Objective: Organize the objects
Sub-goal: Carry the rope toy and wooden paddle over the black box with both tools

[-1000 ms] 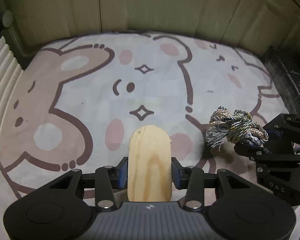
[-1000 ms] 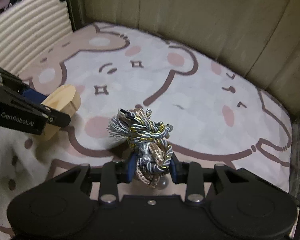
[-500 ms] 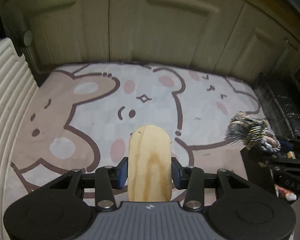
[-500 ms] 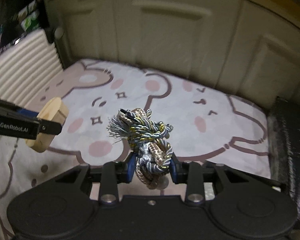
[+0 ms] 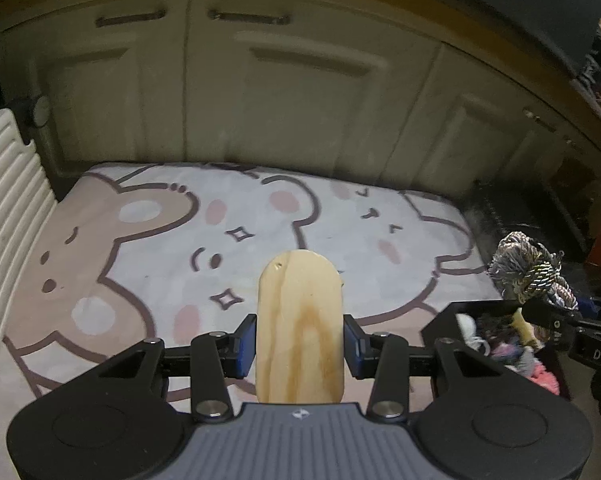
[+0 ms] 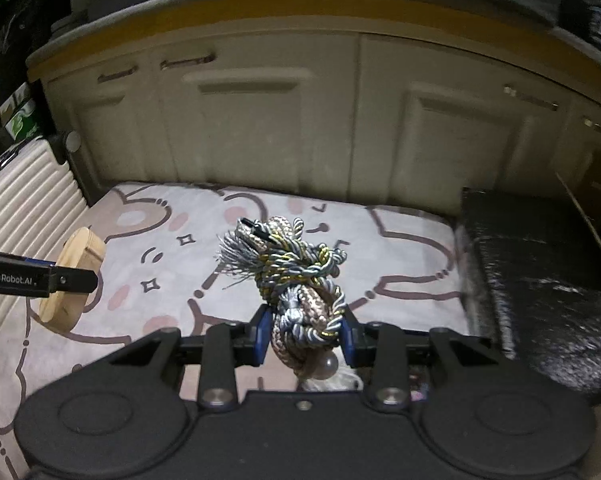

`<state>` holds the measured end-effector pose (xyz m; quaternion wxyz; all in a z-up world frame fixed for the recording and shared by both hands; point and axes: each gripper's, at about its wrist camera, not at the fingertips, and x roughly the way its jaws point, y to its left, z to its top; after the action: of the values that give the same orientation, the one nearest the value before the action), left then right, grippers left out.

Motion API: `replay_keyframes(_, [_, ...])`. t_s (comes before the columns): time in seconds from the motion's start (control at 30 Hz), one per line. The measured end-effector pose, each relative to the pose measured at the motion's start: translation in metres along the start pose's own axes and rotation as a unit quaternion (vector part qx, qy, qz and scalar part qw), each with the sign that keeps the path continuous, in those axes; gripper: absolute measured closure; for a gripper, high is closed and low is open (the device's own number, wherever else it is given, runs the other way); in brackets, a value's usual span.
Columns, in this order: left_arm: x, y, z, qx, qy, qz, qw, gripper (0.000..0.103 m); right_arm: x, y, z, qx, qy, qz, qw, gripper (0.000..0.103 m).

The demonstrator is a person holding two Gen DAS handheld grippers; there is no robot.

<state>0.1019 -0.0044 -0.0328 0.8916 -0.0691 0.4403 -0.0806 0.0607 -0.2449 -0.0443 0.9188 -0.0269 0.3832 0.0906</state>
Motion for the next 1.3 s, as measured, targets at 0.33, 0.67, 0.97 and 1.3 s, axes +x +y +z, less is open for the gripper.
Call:
replay_keyframes(0.33, [0.000, -0.040, -0.003, 0.004, -0.005, -0.034, 0.9994, 0.058, -0.018, -0.028, -0.007, 0.029, 0.006, -0.017, 0.999, 0.068])
replay_keyframes(0.67, [0.013, -0.086, -0.011, -0.001, 0.021, -0.089, 0.9958, 0.058, -0.019, -0.062, -0.027, 0.116, 0.056, -0.029, 0.991, 0.068])
replay_keyframes(0.97, [0.032, -0.128, -0.024, -0.017, 0.057, -0.127, 0.9902, 0.058, -0.020, -0.095, -0.047, 0.204, 0.082, -0.016, 0.975, 0.068])
replay_keyframes(1.3, [0.061, -0.157, -0.043, -0.062, 0.106, -0.143, 0.9822, 0.058, -0.011, -0.112, -0.059, 0.258, 0.106, -0.004, 0.960, 0.068])
